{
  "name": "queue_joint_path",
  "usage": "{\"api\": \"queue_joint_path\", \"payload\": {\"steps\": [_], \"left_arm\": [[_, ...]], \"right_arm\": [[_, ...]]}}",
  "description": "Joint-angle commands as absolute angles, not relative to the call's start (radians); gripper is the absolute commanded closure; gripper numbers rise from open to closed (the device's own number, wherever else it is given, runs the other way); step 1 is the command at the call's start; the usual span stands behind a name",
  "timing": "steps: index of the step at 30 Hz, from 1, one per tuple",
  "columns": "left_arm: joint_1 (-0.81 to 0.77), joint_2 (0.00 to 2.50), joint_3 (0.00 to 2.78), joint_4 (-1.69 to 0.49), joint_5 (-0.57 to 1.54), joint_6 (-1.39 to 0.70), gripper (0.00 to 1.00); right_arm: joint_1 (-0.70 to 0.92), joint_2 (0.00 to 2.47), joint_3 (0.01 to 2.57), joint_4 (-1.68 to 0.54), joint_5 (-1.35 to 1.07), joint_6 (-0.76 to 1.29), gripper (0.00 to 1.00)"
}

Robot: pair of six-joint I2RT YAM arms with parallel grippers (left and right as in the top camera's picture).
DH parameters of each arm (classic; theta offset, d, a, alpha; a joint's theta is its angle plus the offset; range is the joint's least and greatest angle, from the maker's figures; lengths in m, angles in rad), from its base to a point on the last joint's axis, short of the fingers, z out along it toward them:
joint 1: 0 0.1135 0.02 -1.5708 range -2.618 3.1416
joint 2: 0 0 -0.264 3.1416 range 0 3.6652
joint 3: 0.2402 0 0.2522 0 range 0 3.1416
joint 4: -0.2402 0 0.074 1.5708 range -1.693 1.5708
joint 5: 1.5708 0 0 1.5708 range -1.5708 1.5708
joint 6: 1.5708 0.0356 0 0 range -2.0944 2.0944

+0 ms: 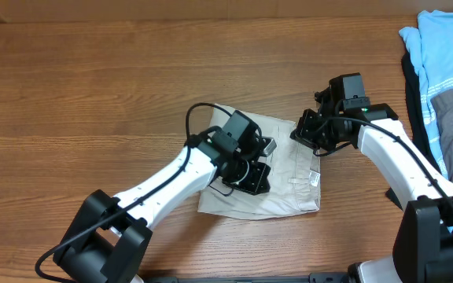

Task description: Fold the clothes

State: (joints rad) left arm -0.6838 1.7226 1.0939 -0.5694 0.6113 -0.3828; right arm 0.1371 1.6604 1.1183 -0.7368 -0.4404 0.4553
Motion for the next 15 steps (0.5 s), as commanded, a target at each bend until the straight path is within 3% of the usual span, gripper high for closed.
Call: {"api": "queue_joint_path", "payload": {"steps": [1, 5, 15], "left_arm": [[-0.695, 1.730, 1.042, -0.456, 0.628, -0.534, 0.96], [-0.713, 1.734, 0.996, -0.336, 0.660, -0.588, 0.96], [-0.762, 1.752, 0.982, -0.313, 0.663, -0.636, 0.96]], "right_arm": [[0.133, 1.682, 1.129, -0.688, -0.427, 0.445, 0.96], [0.133, 1.716, 1.127, -0.656, -0.382, 0.471, 0.96], [0.122, 1.791, 1.123, -0.637, -0.349, 0.472, 0.96]]}}
